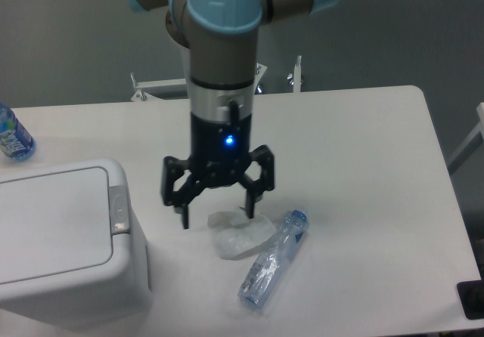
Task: Open the trash can
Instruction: 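Move the gripper over the trash can lid edge and lower onto it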
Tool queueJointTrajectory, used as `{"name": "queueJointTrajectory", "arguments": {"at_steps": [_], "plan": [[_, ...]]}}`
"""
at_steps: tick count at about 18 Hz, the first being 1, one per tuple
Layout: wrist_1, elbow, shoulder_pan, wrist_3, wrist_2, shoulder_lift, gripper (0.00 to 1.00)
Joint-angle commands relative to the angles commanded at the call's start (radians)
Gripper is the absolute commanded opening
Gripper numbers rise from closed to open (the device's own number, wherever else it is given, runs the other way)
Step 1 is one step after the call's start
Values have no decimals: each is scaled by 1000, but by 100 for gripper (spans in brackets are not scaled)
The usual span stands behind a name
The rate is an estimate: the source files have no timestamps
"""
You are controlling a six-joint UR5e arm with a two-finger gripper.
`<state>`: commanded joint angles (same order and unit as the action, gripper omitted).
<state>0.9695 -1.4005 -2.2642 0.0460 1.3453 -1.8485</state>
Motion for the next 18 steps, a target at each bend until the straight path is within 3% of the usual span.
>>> {"name": "queueJointTrajectory", "arguments": {"at_steps": [9, 18], "plan": [[2, -52, 61, 3, -6, 32, 100], [0, -54, 77, 3, -5, 28, 100]]}}
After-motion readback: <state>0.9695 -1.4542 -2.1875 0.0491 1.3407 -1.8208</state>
